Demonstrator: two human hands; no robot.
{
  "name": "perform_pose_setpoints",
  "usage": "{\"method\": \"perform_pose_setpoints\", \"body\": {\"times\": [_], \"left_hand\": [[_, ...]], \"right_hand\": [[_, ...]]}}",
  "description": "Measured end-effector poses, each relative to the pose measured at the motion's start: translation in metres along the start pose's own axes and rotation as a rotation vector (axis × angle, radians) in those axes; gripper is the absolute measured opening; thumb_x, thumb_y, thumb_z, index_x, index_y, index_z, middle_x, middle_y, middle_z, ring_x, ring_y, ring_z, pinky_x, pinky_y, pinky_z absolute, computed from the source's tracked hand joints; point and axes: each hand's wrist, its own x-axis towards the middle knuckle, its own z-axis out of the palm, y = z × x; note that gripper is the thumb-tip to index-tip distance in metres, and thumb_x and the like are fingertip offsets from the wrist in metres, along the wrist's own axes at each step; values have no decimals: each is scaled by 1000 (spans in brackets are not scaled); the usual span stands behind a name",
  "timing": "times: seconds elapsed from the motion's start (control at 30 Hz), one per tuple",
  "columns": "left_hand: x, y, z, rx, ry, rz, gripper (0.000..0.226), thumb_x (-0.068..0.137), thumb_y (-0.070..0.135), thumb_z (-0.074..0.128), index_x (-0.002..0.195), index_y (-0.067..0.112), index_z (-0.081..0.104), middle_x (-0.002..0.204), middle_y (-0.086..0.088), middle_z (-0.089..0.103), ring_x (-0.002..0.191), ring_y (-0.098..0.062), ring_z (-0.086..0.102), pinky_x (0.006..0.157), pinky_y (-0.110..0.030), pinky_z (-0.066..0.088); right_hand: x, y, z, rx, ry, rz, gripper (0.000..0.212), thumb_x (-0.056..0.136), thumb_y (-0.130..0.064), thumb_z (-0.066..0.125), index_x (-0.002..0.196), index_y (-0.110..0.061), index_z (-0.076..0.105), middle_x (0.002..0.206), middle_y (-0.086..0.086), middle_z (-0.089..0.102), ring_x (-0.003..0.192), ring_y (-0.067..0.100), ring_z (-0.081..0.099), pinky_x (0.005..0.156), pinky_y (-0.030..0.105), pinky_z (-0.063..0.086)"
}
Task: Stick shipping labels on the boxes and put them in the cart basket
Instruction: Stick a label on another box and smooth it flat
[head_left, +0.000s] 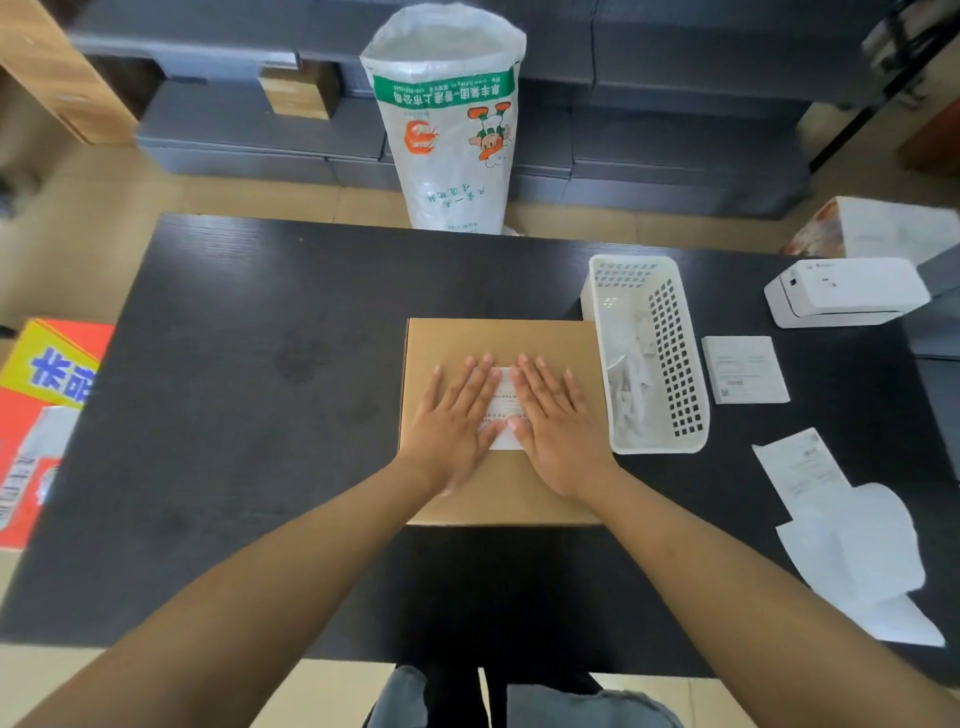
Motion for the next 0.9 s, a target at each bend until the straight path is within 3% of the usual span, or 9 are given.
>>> {"method": "perform_pose_setpoints", "body": {"times": [0.2, 0.33, 0.53, 0.9], "left_hand": [[-2, -7, 1, -71, 31, -6, 63, 100, 46, 6, 143, 15, -28, 154, -1, -30, 141, -16, -30, 118, -39, -15], [-8, -9, 2, -13, 53, -57, 59, 98, 43, -2, 146, 17, -25, 155, 3, -28, 142, -19, -29, 114, -46, -21], [-6, -10, 3, -3, 20, -64, 61, 96, 47, -5, 144, 17, -29, 152, 2, -33, 142, -20, -29, 116, -51, -14], [-20, -34, 1, 39, -17, -46, 63, 99, 49, 3, 142, 18, -31, 151, 3, -35, 140, -18, -32, 117, -47, -14]], "right_hand": [[-2, 2, 3, 85, 35, 101, 65, 101, -41, 18, 149, -13, -16, 158, 1, -21, 144, 15, -24, 118, 34, -14], [-3, 1, 5, 82, 37, 116, 60, 102, -35, 15, 150, -13, -13, 160, 2, -16, 144, 15, -23, 119, 37, -11], [-6, -2, 8, 31, 67, 141, 60, 101, -36, 12, 152, -11, -6, 160, 2, -12, 146, 19, -17, 120, 45, -4], [-2, -30, 8, 53, 20, 156, 61, 102, -38, 13, 149, -12, -16, 159, 3, -18, 145, 20, -21, 119, 45, -9]]}}
